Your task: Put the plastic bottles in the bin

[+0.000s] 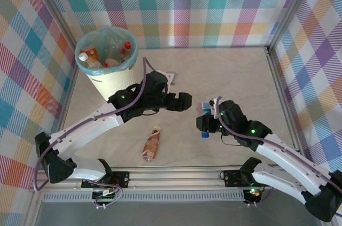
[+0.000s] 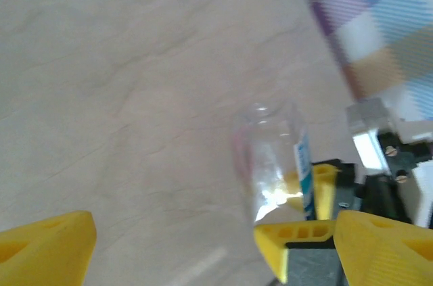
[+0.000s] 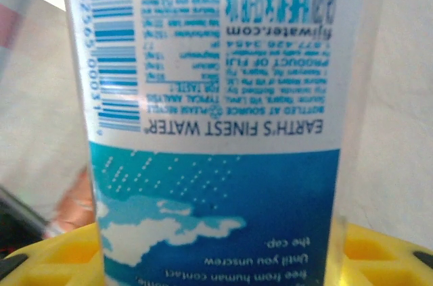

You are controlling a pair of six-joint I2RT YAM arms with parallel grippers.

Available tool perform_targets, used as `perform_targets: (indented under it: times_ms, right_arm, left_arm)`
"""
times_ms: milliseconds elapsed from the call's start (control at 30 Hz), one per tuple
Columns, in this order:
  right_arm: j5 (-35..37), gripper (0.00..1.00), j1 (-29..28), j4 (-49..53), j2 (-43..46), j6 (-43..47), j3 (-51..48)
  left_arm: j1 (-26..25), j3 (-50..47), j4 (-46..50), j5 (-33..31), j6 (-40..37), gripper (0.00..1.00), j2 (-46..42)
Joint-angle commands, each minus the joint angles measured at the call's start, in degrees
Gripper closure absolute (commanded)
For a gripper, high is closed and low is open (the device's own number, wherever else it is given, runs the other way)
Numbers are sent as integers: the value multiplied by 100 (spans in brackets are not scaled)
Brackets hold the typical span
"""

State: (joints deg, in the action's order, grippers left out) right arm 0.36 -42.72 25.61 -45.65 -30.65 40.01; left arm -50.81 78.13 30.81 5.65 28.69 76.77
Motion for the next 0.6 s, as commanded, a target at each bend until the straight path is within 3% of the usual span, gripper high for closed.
perform_targets:
  times_ms: [0, 133, 567]
  right_arm:
    - [-325, 49, 22, -632, 229, 268, 204]
    - [-547, 49, 19, -907, 259, 309, 265]
    - [-1332, 49, 18, -1211, -3, -18, 289]
  left_arm:
    - [29, 160, -440, 1063, -57, 9, -53]
    - [27, 232, -702, 1557, 133, 10, 110]
    - [27, 505, -371, 1444, 162, 15, 616]
